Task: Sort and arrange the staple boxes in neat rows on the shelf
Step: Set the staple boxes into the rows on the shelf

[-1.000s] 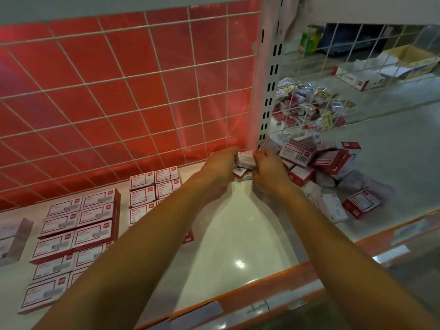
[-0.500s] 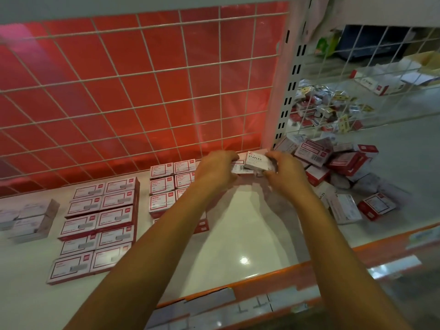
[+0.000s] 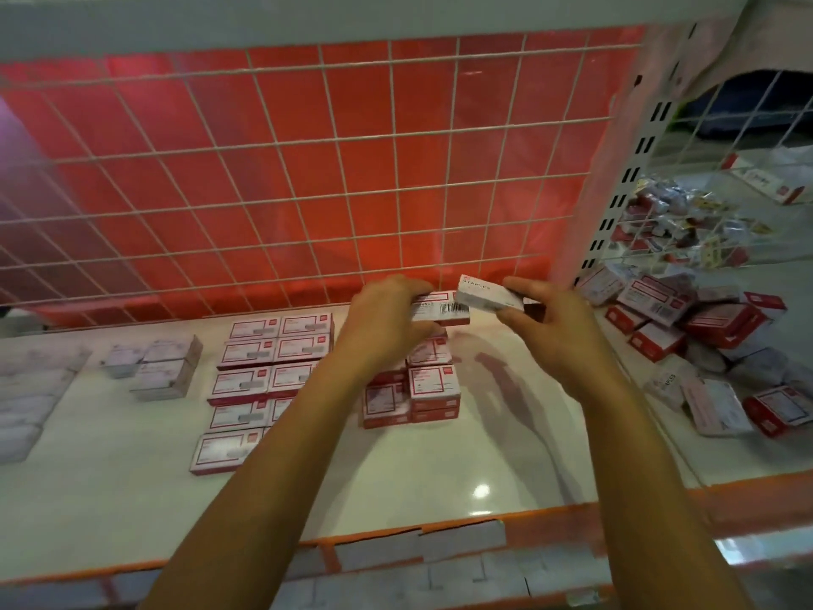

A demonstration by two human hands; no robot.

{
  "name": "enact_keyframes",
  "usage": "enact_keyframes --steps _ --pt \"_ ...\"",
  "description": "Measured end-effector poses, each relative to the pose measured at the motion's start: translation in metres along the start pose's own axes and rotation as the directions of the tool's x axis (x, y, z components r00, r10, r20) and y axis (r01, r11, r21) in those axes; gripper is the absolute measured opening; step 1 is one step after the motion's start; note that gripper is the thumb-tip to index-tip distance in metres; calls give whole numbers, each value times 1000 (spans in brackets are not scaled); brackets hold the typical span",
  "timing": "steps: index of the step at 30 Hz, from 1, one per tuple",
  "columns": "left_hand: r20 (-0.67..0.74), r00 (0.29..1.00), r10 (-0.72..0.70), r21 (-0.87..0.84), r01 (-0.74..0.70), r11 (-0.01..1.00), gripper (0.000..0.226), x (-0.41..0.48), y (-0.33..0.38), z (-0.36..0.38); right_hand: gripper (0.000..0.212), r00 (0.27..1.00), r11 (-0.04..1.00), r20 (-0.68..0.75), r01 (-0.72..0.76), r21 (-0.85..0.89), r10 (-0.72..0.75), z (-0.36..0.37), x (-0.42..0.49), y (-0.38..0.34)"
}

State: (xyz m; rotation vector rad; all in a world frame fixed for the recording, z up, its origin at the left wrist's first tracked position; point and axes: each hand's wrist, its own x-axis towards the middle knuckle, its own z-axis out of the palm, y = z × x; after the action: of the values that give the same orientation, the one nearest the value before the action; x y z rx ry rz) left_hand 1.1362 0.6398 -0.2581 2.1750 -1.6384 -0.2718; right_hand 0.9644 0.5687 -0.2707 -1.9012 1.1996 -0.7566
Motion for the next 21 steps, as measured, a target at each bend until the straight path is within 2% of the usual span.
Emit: enact_keyframes --steps 9,16,21 --pt "-26 995 -94 -58 92 994 57 -36 -57 -26 49 990 998 137 10 64 -19 44 -12 -31" --pt "-47 988 -145 -109 140 984 53 -63 -99 -39 55 979 995 203 -9 96 -11 86 -20 -49" --pt "-63 979 -195 -142 184 972 51 -79 -124 -42 53 972 999 234 9 48 -20 112 -28 -60"
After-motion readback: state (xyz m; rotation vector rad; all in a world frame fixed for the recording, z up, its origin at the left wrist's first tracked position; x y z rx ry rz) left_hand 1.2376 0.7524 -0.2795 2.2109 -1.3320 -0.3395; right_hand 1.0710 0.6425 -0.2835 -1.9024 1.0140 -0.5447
